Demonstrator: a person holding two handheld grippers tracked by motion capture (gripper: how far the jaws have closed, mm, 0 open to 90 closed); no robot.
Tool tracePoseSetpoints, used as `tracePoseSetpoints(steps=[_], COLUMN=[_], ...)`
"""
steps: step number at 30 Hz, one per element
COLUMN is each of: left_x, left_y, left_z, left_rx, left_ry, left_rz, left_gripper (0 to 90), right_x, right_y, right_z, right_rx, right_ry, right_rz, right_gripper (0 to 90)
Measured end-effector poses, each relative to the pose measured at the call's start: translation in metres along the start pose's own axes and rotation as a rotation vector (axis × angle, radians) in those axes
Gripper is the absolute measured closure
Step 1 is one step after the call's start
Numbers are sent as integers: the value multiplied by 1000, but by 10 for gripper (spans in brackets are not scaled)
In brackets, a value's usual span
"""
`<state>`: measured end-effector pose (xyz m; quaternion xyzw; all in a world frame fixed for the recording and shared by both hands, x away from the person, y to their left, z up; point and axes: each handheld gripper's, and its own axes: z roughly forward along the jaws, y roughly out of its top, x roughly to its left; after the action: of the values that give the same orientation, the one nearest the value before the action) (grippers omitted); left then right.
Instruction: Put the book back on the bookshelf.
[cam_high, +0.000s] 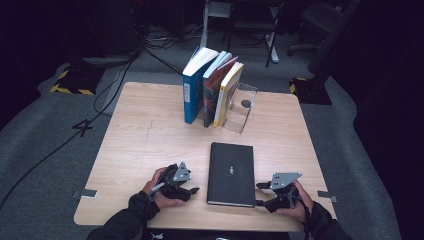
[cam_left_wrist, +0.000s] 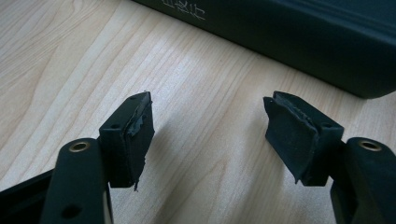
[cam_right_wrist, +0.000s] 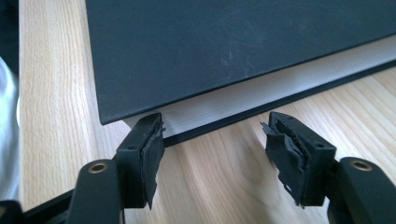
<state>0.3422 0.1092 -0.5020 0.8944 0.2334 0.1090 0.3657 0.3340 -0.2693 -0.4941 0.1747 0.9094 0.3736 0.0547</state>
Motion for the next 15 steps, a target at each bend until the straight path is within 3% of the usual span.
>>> tracePoseSetpoints(steps=[7,15], left_x=[4,4], left_y=[-1,-1], left_z=[1,2], left_rx=[1,5], left_ry=[-14,-5], left_rz=[-37,-51], left_gripper=[281,243], right_x=[2,-9], right_y=[3,2], right_z=[2,-13], right_rx=[-1,-29], right_ry=[-1,-61], right_rz=[-1,43], right_gripper=[357,337])
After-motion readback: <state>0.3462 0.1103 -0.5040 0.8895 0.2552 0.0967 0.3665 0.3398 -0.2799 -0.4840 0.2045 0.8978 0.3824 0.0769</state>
